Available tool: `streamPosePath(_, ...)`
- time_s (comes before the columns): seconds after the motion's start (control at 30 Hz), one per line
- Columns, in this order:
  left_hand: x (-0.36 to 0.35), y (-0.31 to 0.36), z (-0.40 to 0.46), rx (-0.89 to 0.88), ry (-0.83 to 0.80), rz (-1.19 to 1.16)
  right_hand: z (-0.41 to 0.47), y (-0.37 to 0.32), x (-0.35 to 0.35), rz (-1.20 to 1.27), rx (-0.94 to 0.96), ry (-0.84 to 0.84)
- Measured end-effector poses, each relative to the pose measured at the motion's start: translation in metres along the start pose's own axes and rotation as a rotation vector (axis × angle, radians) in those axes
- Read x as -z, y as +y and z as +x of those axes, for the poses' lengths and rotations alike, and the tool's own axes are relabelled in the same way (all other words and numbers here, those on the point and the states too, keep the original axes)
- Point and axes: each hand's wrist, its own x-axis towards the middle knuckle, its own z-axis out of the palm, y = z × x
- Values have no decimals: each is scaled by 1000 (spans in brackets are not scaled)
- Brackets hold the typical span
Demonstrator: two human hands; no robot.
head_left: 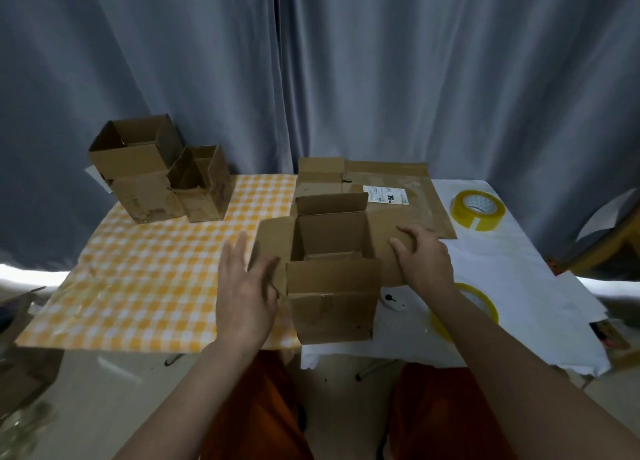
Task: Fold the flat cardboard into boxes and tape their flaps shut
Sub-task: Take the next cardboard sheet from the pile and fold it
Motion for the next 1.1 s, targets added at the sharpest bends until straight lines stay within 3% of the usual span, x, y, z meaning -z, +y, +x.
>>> streamPosePath(0.07, 0, -1, 2, -254, -196, -29, -1, 6, -2, 17, -5, 10)
streamPosePath(0.13, -1, -5, 3, -246, -447, -174, -1, 11, -4, 53, -13, 19)
streamPosePath(0.17, -2, -7, 4, -203, -493, -228, -2, 13, -5, 68, -13, 22)
streamPosePath(0.3, -10, -3, 10, -7, -339, -300, -5, 21, -9, 44, 8, 15)
streamPosePath(0.5, -21, 11, 7, -18, -207, -187, -6, 21, -12, -129, 16, 34)
streamPosePath(0.57, -23, 14, 9, -1, -184, -144, -11, 20, -12, -291, 137, 127)
streamPosePath(0.63, -24, 18, 10, 33, -182, -106, -16, 11, -12, -302, 342, 195)
streamPosePath(0.73, -24, 20, 9, 116, -125, -126, -21, 5, -11, -446, 587, 110)
streamPosePath(0.83, -21, 20, 7, 65, -108, -159, -24, 7, -9, -715, 561, 1)
streamPosePath(0.97, -22, 15, 3, -74, -295, 149, -17, -5, -10, -619, 517, -76)
streamPosePath(1.1, -26, 14, 0, -104, -300, 296, 9, -38, -16, -316, 438, -127)
